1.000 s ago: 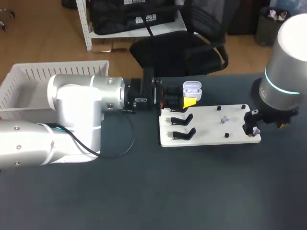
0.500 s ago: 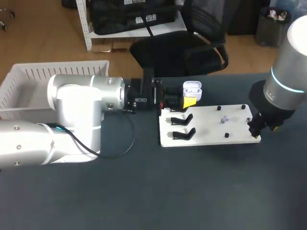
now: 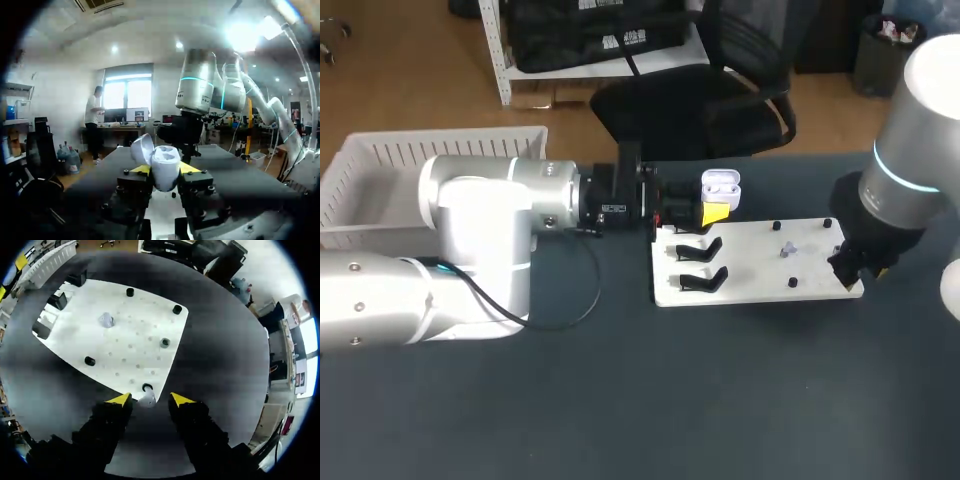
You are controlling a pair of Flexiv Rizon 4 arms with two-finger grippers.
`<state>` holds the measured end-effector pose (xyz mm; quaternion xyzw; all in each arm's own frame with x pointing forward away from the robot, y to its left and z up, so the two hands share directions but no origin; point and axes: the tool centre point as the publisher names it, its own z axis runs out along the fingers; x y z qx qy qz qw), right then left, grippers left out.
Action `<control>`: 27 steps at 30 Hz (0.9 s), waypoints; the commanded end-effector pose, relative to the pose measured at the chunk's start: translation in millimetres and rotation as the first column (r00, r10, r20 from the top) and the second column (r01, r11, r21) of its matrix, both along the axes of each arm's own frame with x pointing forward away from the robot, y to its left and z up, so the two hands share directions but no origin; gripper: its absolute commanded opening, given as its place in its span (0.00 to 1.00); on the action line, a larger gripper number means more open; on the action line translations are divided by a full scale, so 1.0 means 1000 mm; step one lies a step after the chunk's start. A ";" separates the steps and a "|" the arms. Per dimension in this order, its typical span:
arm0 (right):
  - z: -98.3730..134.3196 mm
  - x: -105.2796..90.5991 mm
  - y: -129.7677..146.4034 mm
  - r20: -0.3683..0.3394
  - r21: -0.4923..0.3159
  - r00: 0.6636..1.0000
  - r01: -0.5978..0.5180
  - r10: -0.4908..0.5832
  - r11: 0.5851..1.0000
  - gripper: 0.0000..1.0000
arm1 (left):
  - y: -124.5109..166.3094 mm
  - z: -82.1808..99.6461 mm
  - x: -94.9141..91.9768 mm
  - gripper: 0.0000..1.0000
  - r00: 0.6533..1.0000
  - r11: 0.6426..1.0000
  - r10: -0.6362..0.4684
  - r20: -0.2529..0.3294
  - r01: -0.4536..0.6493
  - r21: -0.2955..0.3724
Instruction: Pick up each earbud case from the left stands, insert the matching earbuds, close the lid, and place the case in the box.
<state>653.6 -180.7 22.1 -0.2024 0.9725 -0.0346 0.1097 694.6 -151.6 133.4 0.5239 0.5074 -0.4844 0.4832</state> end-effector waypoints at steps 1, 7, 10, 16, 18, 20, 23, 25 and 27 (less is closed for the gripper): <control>-0.002 0.002 0.001 0.001 0.001 1.000 0.004 -0.004 1.000 0.45 | 0.000 -0.001 -0.001 0.00 1.000 1.000 0.006 0.003 -0.006 -0.004; -0.003 0.003 0.001 0.000 0.000 1.000 0.007 -0.007 1.000 0.38 | 0.000 -0.001 -0.001 0.00 1.000 1.000 0.006 0.003 -0.006 -0.004; -0.002 0.003 0.001 0.001 -0.001 1.000 0.010 -0.010 1.000 0.37 | 0.000 -0.001 -0.001 0.00 1.000 1.000 0.006 0.003 -0.006 -0.004; -0.002 0.003 0.003 0.001 -0.004 1.000 0.012 -0.012 1.000 0.24 | 0.000 -0.001 -0.001 0.00 1.000 1.000 0.006 0.003 -0.006 -0.004; -0.002 0.003 0.005 0.000 -0.007 1.000 0.010 -0.011 1.000 0.21 | 0.000 -0.001 -0.001 0.00 1.000 1.000 0.006 0.003 -0.006 -0.004; -0.002 0.003 0.005 -0.001 -0.008 1.000 0.010 -0.010 1.000 0.18 | 0.000 -0.001 -0.001 0.00 1.000 1.000 0.006 0.003 -0.006 -0.004; -0.001 0.002 0.005 -0.001 -0.010 1.000 0.012 -0.012 1.000 0.15 | 0.000 -0.001 -0.001 0.00 1.000 1.000 0.006 0.003 -0.006 -0.004; 0.000 0.002 0.005 0.000 -0.010 1.000 0.015 -0.015 1.000 0.05 | 0.000 -0.001 -0.001 0.00 1.000 1.000 0.006 0.003 -0.006 -0.004; 0.001 0.001 0.006 0.000 -0.016 1.000 0.018 -0.018 1.000 0.00 | 0.000 -0.001 -0.001 0.00 1.000 1.000 0.006 0.003 -0.006 -0.004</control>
